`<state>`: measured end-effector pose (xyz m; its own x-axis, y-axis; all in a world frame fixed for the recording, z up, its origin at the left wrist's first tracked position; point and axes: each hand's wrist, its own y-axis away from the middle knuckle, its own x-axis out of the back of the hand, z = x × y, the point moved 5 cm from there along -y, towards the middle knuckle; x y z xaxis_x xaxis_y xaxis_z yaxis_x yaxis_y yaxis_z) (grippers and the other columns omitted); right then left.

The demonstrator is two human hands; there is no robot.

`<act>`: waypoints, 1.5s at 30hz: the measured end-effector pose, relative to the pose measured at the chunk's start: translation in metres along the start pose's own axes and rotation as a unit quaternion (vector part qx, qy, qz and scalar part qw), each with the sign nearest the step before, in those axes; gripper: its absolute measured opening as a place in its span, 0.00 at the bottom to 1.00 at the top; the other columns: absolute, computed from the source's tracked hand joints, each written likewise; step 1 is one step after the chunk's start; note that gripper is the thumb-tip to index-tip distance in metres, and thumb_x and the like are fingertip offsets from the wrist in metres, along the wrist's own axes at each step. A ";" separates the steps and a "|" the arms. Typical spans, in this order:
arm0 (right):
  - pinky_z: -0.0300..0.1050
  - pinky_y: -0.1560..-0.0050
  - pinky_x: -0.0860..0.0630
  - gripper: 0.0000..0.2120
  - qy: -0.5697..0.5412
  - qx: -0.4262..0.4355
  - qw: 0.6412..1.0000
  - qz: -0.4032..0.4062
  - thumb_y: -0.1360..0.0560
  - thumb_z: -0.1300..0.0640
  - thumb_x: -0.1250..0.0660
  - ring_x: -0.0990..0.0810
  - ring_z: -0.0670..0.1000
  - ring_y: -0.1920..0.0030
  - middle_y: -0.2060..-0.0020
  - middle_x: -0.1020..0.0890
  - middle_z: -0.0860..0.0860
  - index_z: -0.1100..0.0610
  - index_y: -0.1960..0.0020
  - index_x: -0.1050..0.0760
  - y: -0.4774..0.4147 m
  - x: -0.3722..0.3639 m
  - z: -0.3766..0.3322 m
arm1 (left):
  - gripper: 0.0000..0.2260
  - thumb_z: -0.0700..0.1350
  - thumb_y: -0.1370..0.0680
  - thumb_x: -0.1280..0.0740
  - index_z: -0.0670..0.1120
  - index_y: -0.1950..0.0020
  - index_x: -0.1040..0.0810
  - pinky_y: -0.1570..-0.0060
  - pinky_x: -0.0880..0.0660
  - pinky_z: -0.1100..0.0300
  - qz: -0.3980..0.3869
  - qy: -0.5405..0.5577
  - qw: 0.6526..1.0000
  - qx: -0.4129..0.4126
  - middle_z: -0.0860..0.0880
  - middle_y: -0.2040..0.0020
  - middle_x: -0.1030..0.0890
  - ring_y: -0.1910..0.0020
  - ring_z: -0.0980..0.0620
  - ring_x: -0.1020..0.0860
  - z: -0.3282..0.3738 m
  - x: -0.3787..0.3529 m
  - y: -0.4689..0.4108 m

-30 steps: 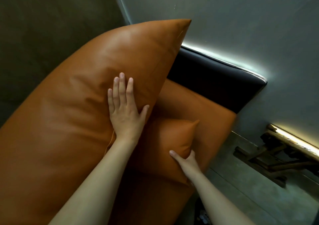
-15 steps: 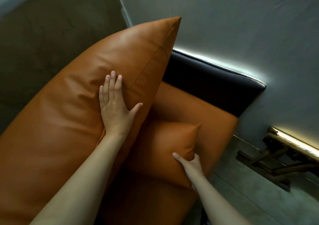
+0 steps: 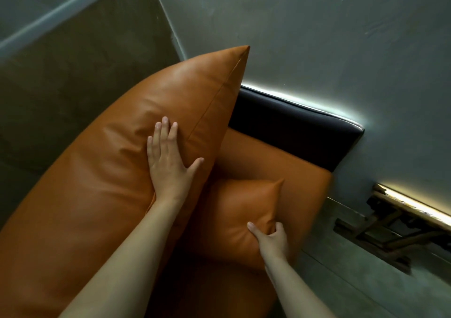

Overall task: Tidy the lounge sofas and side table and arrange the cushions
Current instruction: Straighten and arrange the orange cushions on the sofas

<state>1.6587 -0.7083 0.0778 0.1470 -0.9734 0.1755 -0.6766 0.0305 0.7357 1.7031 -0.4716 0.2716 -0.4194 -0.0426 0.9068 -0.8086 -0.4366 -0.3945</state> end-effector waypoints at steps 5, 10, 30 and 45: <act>0.51 0.50 0.24 0.15 0.003 0.017 1.000 0.020 0.32 0.47 0.24 0.23 0.54 0.56 0.59 0.22 0.48 0.49 0.57 0.29 0.006 0.007 -0.010 | 0.44 0.53 0.31 0.24 0.45 0.23 0.43 0.24 0.58 0.54 -0.012 -0.010 1.000 0.008 0.45 0.21 0.45 0.22 0.48 0.50 0.003 0.000 0.000; 0.53 0.49 0.22 0.13 0.004 0.029 0.999 0.029 0.30 0.49 0.25 0.22 0.52 0.59 0.62 0.21 0.47 0.50 0.63 0.28 0.009 0.016 -0.014 | 0.43 0.54 0.31 0.24 0.46 0.23 0.44 0.25 0.61 0.56 -0.022 -0.015 1.000 0.018 0.46 0.21 0.47 0.21 0.49 0.52 0.007 -0.001 0.000; 0.50 0.53 0.21 0.13 -0.017 0.067 0.994 0.089 0.30 0.47 0.25 0.19 0.54 0.59 0.63 0.18 0.51 0.56 0.62 0.22 -0.010 0.131 -0.019 | 0.40 0.57 0.25 0.31 0.43 0.22 0.47 0.26 0.63 0.54 -0.103 0.014 0.991 0.083 0.45 0.20 0.51 0.21 0.48 0.56 0.072 -0.048 0.051; 0.46 0.60 0.26 0.10 -0.028 0.096 0.991 0.088 0.29 0.54 0.25 0.20 0.54 0.60 0.64 0.19 0.52 0.57 0.64 0.23 -0.002 0.165 -0.048 | 0.31 0.58 0.23 0.35 0.46 0.24 0.39 0.26 0.45 0.55 -0.273 0.232 0.933 0.040 0.48 0.24 0.36 0.24 0.50 0.41 0.161 -0.081 0.094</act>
<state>1.7191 -0.8585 0.1367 -0.0222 -0.9680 0.2500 -0.8135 0.1628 0.5584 1.7273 -0.6535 0.1853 -0.1027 0.5903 0.8006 -0.9282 -0.3463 0.1362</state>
